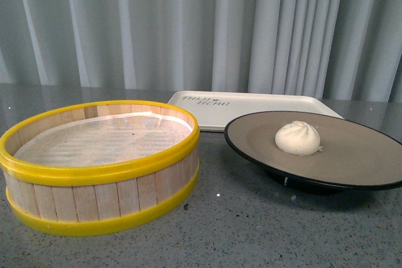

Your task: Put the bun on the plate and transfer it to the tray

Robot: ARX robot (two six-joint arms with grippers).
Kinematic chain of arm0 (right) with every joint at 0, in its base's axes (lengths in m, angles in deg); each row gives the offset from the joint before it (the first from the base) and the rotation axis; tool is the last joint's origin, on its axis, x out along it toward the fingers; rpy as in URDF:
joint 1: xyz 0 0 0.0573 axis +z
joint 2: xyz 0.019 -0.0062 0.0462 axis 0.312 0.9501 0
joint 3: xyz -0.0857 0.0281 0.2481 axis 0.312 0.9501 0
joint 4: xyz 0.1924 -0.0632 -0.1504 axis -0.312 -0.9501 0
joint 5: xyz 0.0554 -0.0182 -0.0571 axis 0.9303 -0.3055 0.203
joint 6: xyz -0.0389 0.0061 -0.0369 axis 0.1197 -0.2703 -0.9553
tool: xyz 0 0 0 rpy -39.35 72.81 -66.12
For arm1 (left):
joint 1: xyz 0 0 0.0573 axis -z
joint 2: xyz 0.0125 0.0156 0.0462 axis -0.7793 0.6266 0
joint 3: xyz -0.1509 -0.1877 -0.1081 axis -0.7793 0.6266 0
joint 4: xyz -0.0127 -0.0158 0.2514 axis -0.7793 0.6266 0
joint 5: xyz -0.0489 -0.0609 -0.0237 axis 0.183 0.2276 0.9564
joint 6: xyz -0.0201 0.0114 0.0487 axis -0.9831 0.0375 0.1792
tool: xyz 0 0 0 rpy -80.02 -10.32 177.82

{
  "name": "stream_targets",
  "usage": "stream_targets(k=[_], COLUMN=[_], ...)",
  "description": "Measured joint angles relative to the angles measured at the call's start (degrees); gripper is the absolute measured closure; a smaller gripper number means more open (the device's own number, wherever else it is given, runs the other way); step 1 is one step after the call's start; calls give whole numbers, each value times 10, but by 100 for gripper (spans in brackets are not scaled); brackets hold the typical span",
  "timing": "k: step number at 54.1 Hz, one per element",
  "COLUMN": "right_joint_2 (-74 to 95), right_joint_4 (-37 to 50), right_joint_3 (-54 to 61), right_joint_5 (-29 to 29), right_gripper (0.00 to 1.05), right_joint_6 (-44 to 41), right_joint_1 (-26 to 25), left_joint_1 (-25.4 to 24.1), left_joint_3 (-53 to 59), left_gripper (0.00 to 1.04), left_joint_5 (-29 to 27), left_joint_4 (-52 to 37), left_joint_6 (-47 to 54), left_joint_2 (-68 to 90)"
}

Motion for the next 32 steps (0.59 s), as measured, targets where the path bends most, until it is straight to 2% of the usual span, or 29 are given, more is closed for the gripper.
stream_targets(k=[18, 25, 32], right_joint_2=[0, 0, 0], right_joint_4=[0, 0, 0], right_joint_3=[0, 0, 0], right_joint_5=[0, 0, 0], right_gripper=[8, 8, 8], right_joint_6=[0, 0, 0], right_joint_1=[0, 0, 0], left_joint_1=[-9, -9, -9], left_joint_3=[45, 61, 61], left_gripper=[101, 101, 101], left_joint_5=[1, 0, 2], left_joint_4=[75, 62, 103], left_joint_6=[0, 0, 0], left_joint_2=[-121, -135, -178])
